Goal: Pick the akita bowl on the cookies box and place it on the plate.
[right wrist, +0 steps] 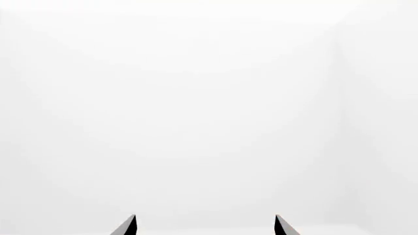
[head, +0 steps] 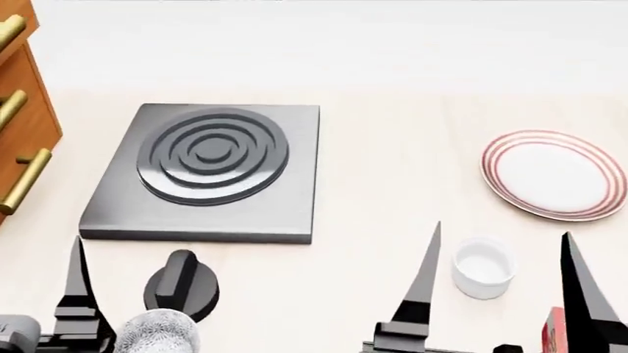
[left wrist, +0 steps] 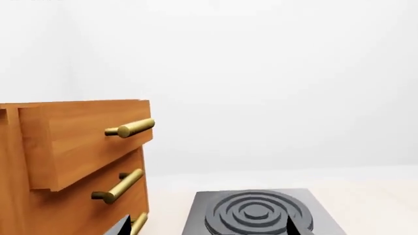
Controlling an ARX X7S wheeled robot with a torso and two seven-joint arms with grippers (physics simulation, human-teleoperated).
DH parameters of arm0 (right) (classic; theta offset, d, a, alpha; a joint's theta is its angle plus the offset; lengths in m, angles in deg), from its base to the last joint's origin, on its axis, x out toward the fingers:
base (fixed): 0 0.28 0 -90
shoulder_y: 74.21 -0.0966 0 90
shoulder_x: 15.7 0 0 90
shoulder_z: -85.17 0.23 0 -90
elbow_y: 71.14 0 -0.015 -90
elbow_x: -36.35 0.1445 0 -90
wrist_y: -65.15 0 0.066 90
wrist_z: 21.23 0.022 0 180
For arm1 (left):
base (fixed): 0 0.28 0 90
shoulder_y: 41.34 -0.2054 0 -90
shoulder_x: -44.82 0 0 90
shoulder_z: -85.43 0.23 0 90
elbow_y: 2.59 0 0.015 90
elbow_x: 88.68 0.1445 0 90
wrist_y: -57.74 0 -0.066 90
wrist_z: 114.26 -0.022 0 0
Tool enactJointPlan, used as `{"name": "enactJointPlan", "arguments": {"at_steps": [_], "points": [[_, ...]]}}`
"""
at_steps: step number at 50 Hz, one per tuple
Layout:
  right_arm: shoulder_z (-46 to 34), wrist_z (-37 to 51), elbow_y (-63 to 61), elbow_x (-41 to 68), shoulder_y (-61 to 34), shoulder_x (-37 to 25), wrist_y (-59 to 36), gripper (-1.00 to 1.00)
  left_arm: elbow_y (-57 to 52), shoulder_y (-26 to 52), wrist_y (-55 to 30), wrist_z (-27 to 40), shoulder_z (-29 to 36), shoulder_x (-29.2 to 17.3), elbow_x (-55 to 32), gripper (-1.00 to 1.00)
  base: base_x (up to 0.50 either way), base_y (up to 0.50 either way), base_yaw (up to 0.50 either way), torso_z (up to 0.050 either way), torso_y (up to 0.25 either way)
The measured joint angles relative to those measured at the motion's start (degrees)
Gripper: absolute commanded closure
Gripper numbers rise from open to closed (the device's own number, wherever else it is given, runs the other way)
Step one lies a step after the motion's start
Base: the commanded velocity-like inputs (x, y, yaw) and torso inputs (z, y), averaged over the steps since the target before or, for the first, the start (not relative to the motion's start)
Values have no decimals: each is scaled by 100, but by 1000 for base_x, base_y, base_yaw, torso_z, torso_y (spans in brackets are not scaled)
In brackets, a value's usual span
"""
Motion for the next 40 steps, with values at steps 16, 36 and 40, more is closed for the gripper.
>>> {"name": "enactJointPlan", "arguments": {"at_steps": [16, 36, 40], "points": [[-27, 66, -68, 58, 67, -125, 124, -100, -94, -9, -28, 100, 20, -93, -87, -100, 500, 0, 0, 0, 1], [11, 134, -147, 341, 55, -225, 7, -100, -96, -24, -35, 195, 49, -184, -202, -100, -149, -375, 0, 0, 0], [5, 146, -152, 359, 68, -246, 25, -100, -89, -29, -27, 212, 56, -199, -223, -100, -230, -500, 0, 0, 0]]}}
